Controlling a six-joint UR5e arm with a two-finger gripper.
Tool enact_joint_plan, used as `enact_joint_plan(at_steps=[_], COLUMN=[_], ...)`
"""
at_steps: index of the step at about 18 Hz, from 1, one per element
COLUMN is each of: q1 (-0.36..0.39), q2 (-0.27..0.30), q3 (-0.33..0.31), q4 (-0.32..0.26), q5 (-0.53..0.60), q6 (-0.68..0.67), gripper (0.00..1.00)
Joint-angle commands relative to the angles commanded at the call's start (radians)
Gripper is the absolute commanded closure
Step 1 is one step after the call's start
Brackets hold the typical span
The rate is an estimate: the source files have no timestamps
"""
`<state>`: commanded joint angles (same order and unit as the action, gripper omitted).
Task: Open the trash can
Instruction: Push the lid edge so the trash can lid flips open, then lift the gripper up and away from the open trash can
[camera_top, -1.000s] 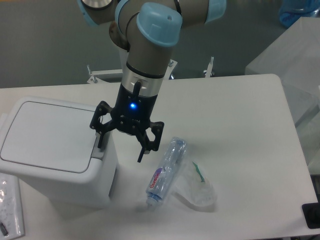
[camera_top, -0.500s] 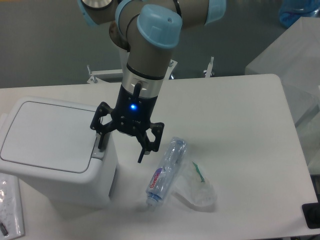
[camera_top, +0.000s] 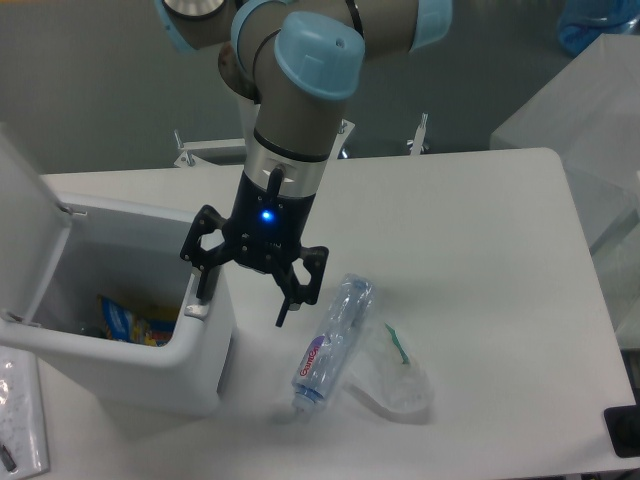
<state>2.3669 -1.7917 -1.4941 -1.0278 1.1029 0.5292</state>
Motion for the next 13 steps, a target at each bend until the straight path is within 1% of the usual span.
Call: enact_joint_plan(at_steps=[4,6,8,9,11,13], q1=[0.005,0.017,0.055,0.069,0.099,0.164], q2=[0.002,-0.003,-0.003,-0.003,-0.008,-0.018], q3=[0.015,0.021,0.023,0.026,0.032,0.026], q4=[0.002,0.029,0.06,0.063,0.066,0.077], q5=[0.0,0.002,0.017,0.055,0.129,0.137], q6=[0.002,0.002,0.003,0.011,0.087,0.158], gripper=[0.0,0.0,0.0,0.0,0.0,0.0])
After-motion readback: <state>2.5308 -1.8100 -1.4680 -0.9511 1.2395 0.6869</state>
